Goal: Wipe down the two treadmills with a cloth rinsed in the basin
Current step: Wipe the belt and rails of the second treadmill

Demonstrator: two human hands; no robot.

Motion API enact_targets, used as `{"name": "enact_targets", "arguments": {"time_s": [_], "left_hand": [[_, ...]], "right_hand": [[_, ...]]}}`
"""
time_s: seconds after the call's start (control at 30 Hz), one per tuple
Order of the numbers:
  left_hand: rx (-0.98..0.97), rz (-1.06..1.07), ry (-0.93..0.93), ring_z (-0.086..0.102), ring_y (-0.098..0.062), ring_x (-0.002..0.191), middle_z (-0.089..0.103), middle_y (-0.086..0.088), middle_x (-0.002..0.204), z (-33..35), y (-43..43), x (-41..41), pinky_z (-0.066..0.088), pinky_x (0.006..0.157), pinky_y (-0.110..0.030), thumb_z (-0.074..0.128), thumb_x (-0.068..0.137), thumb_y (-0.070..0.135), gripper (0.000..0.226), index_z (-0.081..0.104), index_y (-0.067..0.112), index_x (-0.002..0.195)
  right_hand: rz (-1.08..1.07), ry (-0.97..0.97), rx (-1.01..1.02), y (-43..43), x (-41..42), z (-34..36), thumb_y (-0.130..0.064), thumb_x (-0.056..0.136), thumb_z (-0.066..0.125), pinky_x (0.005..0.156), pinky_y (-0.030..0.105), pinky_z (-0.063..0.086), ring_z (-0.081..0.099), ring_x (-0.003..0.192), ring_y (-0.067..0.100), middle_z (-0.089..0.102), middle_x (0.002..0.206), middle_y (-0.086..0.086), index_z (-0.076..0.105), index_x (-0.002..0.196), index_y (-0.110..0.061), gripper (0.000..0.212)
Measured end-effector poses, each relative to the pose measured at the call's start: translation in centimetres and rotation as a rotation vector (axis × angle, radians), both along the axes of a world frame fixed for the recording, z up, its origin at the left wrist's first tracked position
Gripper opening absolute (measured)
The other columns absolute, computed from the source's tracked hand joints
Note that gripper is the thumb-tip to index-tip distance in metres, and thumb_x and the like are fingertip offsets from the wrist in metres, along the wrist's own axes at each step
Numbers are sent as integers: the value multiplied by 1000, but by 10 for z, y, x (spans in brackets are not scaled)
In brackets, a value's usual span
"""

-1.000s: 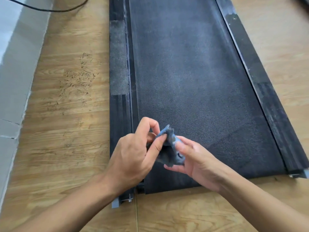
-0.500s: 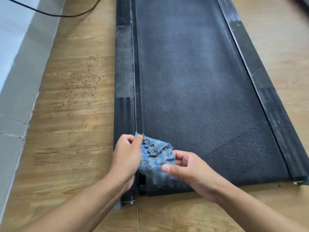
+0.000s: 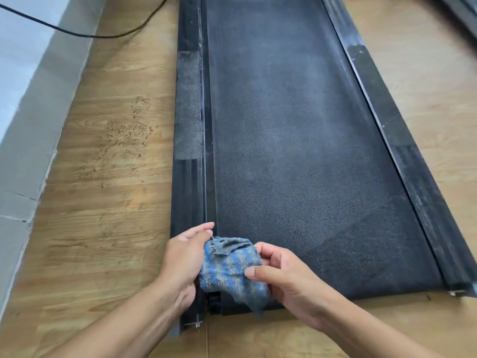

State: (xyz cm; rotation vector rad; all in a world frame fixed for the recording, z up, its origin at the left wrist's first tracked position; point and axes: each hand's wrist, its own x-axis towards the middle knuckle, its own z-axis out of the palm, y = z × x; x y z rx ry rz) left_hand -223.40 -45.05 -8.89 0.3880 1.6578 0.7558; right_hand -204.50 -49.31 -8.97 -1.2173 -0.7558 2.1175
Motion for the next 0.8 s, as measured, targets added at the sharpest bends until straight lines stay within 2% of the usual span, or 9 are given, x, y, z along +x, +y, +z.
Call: {"name": "enact_targets", "arguments": {"time_s": [0.07, 0.13, 0.2, 0.33, 0.4, 0.5, 0.63, 0.73, 0.8], "left_hand": [[-4, -11, -28, 72, -28, 79, 81, -15, 95, 3, 1, 0, 58, 71, -37, 59, 105, 11, 24, 81, 19, 108], [-18, -17, -30, 69, -27, 75, 80, -11, 93, 4, 1, 0, 53, 67, -34, 56, 107, 15, 26, 81, 21, 110], [-60, -22, -49, 66, -27, 71, 76, -13, 89, 5, 0, 1, 50, 64, -32, 57, 107, 15, 25, 81, 19, 112], [-79, 68, -271, 70, -22, 61, 76, -13, 84, 14, -1, 6, 56, 60, -31, 66, 103, 24, 22, 75, 9, 117], [33, -51, -346, 71, -18, 66, 76, -9, 86, 22, 0, 4, 59, 61, -30, 71, 95, 32, 33, 71, 16, 124], [187, -366, -358, 75, -19, 89, 79, -12, 107, 31, 3, -2, 61, 73, -28, 88, 78, 14, 48, 73, 17, 124], [284, -735, 2, 78, -24, 92, 82, -3, 98, 32, 11, -12, 62, 87, -33, 94, 77, 13, 36, 80, 24, 108], [482, -940, 379, 68, -9, 74, 72, 15, 86, 27, 13, -9, 54, 75, -30, 88, 86, 33, 11, 82, 37, 94], [618, -1021, 492, 59, -5, 85, 56, 14, 97, 28, 13, -6, 45, 75, -22, 78, 92, 44, 7, 78, 37, 94]], "right_hand": [[15, 4, -13, 0, 0, 4, -22, 87, 79, 87, 40, 50, 69, 98, 26, 75, 111, 14, 59, 116, 6, 45], [6, -44, -16, 2, -2, 8, -32, 89, 77, 72, 30, 53, 68, 86, 21, 73, 101, 12, 64, 108, 0, 39], [-25, -107, -36, 4, -4, 9, -39, 92, 70, 59, 28, 45, 57, 74, 19, 63, 90, 11, 63, 101, -1, 39], [-187, -126, -7, 5, -9, 11, -40, 95, 72, 68, 35, 44, 54, 71, 20, 61, 84, 9, 64, 95, -16, 24], [-257, -164, 98, 7, -7, 14, -40, 96, 73, 72, 37, 49, 61, 76, 22, 69, 87, 11, 64, 94, -15, 26], [-282, -175, 173, 11, 3, 19, -24, 99, 65, 74, 35, 58, 72, 84, 26, 77, 99, 20, 56, 109, -3, 25], [-256, -170, 207, 10, 17, 23, -19, 96, 63, 66, 37, 54, 67, 82, 33, 76, 101, 23, 43, 112, -10, 27], [-230, -248, 260, 8, 24, 23, -18, 98, 64, 80, 45, 53, 69, 85, 32, 78, 100, 18, 52, 126, -29, 33], [-129, -342, 347, 8, 29, 25, -26, 96, 70, 82, 30, 52, 67, 87, 16, 78, 98, 2, 65, 129, -36, 35]]}}
